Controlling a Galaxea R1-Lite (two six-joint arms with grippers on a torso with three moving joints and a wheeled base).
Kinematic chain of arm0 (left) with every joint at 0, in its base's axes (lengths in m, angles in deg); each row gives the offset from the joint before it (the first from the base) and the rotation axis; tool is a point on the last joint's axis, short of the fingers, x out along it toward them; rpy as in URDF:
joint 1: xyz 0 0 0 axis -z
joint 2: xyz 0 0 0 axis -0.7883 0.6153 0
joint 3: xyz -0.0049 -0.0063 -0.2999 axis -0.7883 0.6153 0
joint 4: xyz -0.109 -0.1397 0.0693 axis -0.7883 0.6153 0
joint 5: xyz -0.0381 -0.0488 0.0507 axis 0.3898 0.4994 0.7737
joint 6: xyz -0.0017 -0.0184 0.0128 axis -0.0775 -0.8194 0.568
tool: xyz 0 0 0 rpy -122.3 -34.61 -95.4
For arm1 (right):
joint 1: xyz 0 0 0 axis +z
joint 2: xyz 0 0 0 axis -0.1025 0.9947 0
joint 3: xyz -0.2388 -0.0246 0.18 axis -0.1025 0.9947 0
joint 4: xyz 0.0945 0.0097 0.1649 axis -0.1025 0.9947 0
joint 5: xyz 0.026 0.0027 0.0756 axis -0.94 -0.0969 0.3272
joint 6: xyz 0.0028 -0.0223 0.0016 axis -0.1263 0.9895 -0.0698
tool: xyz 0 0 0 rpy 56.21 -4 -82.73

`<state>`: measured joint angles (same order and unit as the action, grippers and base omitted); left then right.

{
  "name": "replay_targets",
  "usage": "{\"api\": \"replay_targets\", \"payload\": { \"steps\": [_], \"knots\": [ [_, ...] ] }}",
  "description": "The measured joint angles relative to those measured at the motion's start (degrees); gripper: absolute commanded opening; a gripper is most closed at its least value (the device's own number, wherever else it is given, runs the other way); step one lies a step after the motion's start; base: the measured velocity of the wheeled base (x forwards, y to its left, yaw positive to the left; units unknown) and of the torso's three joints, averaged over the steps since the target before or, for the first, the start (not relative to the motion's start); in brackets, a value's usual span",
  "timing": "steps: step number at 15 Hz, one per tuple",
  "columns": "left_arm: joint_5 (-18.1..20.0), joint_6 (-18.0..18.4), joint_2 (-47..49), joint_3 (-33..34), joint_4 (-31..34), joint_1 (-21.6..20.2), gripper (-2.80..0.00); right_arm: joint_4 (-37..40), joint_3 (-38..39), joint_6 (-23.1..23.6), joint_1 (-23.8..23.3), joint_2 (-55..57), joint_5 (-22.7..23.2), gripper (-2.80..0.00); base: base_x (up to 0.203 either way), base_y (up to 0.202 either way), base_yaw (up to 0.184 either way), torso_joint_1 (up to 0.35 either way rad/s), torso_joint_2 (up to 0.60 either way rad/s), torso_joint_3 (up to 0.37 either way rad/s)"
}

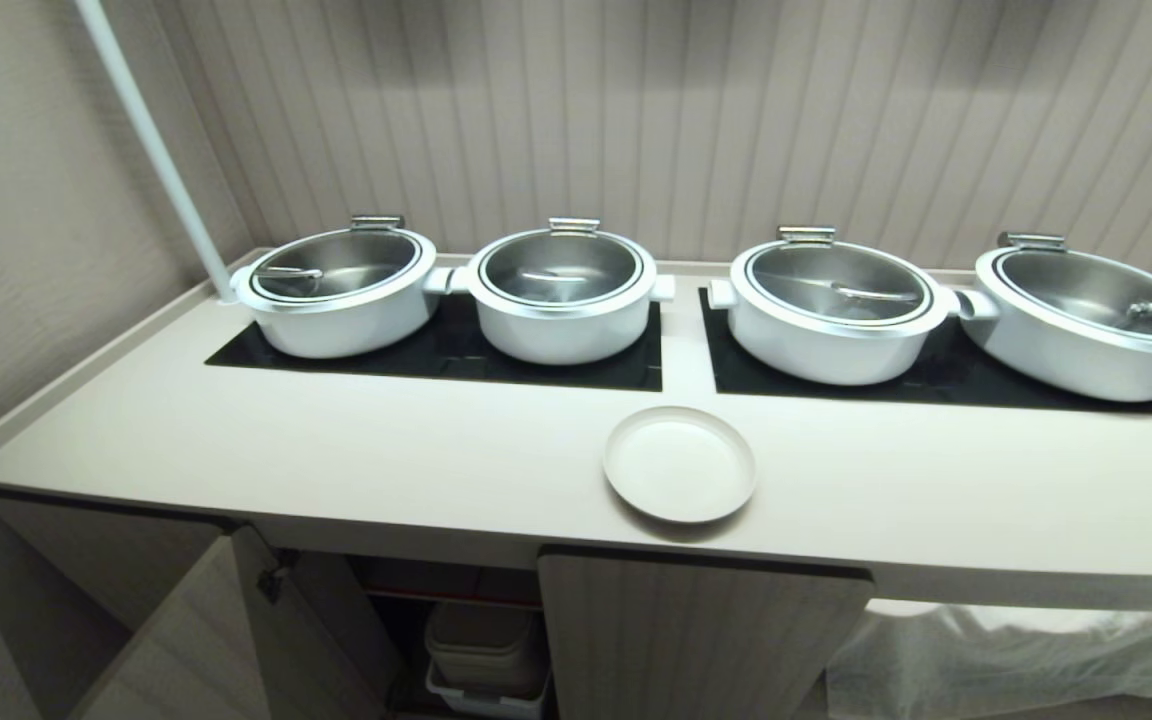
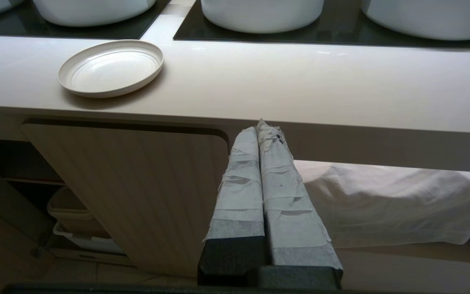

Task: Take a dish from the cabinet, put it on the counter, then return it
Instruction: Pick up the plate from the table

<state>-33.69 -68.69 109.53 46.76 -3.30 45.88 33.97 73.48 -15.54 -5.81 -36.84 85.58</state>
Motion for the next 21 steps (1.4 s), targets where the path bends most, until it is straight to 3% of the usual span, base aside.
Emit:
{"api": "replay_targets", "payload": {
  "steps": [5,16,21],
  "knots": [
    [5.05,0.41,-4.74,0.02,3.12,-0.45,-2.80,0.00,0.00,-0.03,0.00,0.00,0.00,-2.80,0.000,0.000,0.000,0.000,0.00,0.000],
    [6.81,-1.07,-10.22,0.02,5.41,5.19,-2.80,0.02,0.00,-0.02,0.00,0.00,0.00,-2.80,0.000,0.000,0.000,0.000,0.00,0.000],
    [9.47,-5.42,-19.03,0.02,8.28,6.10,-2.80,0.02,-0.02,-0.03,-0.02,0.00,0.02,-2.80,0.000,0.000,0.000,0.000,0.00,0.000]
  ]
}}
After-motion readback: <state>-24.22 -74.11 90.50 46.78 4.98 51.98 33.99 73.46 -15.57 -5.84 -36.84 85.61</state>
